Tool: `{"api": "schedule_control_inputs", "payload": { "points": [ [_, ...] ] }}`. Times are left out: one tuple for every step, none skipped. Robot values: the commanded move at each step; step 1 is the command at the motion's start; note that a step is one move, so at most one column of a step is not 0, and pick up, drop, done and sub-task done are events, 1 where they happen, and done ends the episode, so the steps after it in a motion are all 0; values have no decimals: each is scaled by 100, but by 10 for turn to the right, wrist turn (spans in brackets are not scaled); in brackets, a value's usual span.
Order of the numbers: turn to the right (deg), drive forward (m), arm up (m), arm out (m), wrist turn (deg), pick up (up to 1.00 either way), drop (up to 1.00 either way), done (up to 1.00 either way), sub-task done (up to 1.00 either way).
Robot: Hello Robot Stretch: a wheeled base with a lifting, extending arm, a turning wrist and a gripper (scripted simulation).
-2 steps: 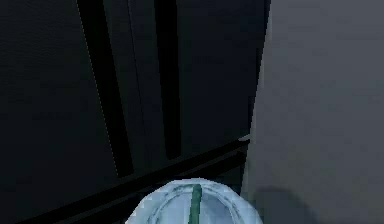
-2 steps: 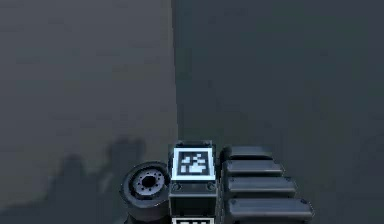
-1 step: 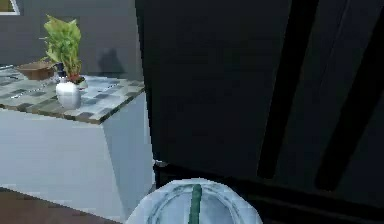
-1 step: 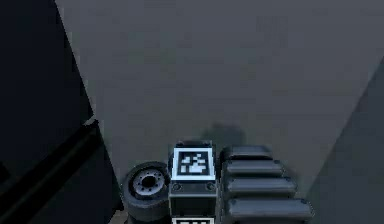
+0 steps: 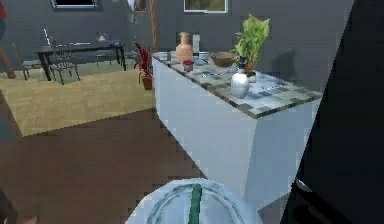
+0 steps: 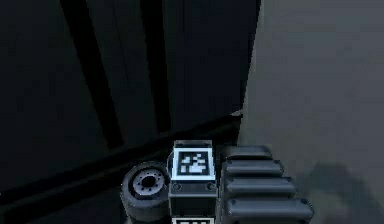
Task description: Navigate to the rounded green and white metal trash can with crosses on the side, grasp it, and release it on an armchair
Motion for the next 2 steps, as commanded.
{"api": "schedule_control_inputs", "payload": {
  "points": [
    [-180, 0, 0, 0, 0, 0, 0, 0, 0],
    [0, 100, 0, 0, 0, 0, 0, 0, 0]
  ]
}}
